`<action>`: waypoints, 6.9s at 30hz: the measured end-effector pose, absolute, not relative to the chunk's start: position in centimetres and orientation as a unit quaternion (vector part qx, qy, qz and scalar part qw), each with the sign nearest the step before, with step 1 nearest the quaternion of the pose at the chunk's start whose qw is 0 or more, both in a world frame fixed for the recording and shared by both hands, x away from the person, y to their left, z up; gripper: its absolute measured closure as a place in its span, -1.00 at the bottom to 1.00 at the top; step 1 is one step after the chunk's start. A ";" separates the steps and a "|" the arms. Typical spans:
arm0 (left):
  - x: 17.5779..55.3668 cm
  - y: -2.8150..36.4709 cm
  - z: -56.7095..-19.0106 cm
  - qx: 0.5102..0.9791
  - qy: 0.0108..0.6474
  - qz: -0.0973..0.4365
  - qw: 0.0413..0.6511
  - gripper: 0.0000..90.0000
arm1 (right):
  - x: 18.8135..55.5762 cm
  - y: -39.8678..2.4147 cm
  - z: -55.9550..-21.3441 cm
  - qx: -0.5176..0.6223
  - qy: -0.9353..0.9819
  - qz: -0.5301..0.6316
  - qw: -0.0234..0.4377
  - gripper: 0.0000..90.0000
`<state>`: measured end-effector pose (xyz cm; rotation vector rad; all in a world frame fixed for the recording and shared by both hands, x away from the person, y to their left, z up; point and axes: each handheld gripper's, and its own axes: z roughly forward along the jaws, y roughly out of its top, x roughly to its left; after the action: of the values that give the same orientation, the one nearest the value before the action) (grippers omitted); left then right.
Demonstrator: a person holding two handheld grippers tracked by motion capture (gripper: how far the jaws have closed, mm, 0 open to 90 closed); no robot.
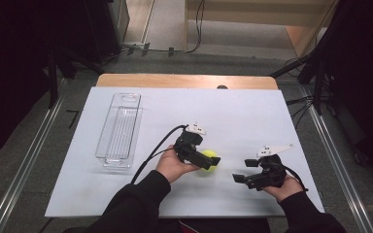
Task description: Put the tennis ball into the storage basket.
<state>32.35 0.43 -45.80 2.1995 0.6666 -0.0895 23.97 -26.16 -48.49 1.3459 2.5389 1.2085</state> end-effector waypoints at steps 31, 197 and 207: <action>31.5 -0.6 -49.8 0.902 0.246 -0.021 0.354 -0.57 | 24.0 -26.1 -48.5 0.429 0.818 0.384 0.012 -0.68; 35.4 11.3 -38.3 0.879 0.331 -0.005 0.343 -0.41 | 23.6 -26.4 -48.1 0.430 0.812 0.395 0.024 -0.68; 35.9 12.7 -37.8 0.872 0.347 0.008 0.344 -0.41 | 23.6 -26.5 -48.1 0.429 0.811 0.397 0.024 -0.68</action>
<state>35.89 12.72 -37.84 2.2656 0.9026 0.0198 23.59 -26.48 -48.08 1.3281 2.5105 1.2280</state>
